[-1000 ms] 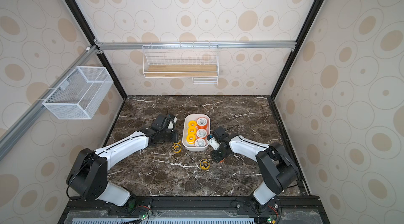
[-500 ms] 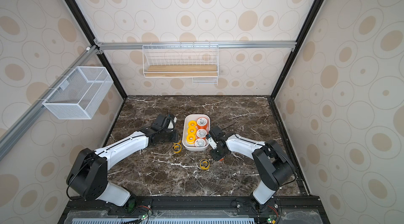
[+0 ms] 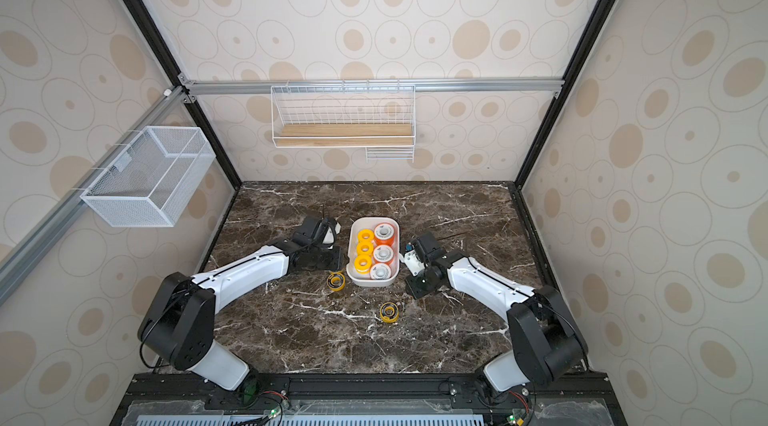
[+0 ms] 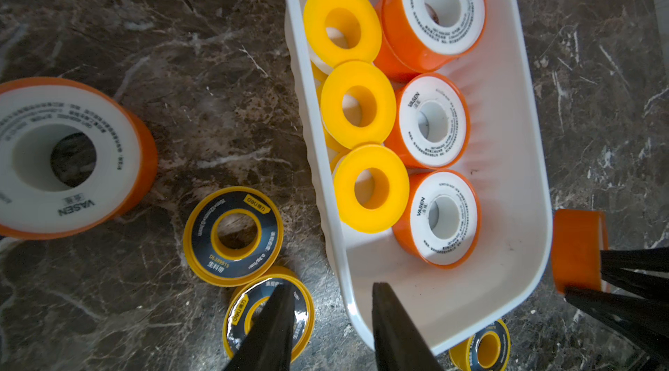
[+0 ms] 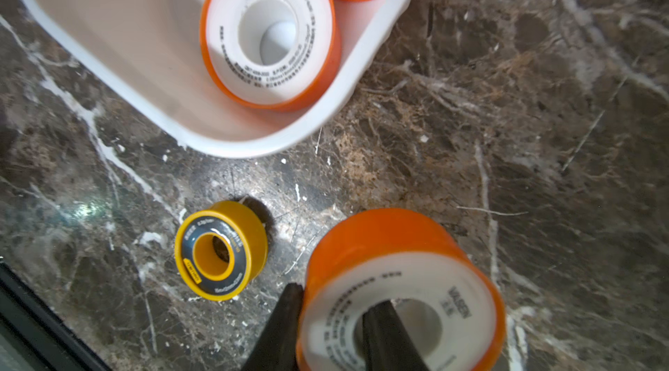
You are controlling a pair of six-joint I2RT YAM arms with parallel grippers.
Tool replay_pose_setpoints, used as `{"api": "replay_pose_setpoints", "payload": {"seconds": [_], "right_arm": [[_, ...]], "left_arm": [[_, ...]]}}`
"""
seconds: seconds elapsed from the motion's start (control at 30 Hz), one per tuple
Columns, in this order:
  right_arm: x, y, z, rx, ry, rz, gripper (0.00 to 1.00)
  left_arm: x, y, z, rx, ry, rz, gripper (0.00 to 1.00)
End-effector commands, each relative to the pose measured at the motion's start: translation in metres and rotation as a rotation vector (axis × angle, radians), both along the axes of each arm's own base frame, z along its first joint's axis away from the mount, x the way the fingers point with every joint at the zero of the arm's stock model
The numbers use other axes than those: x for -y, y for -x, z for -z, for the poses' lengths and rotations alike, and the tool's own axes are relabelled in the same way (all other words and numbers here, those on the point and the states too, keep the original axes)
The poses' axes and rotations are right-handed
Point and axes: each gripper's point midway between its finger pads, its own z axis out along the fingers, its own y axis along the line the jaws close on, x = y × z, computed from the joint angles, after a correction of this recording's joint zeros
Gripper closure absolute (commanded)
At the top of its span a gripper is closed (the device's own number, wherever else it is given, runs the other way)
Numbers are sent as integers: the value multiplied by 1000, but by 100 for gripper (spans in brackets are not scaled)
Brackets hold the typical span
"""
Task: Put the sealing tape into the storage box
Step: Pick up the sealing tape at the center of the board, then place the sealing tape in the storage box.
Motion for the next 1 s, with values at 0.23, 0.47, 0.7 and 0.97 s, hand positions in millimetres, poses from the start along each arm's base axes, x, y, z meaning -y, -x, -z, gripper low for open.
{"api": "replay_pose_setpoints", "payload": {"seconds": [0.23, 0.47, 0.7, 0.97], "right_arm": [[-22, -12, -52, 20, -158, -41, 72], [-46, -25, -80, 30, -249, -85, 71], [-76, -47, -89, -5, -322, -130, 70], [-99, -68, -75, -62, -338, -155, 70]], "left_arm": [[9, -21, -8, 36, 6, 11, 62], [8, -25, 3, 24, -16, 3, 64], [23, -21, 6, -9, 62, 37, 67], [26, -16, 12, -41, 86, 45, 75]]}}
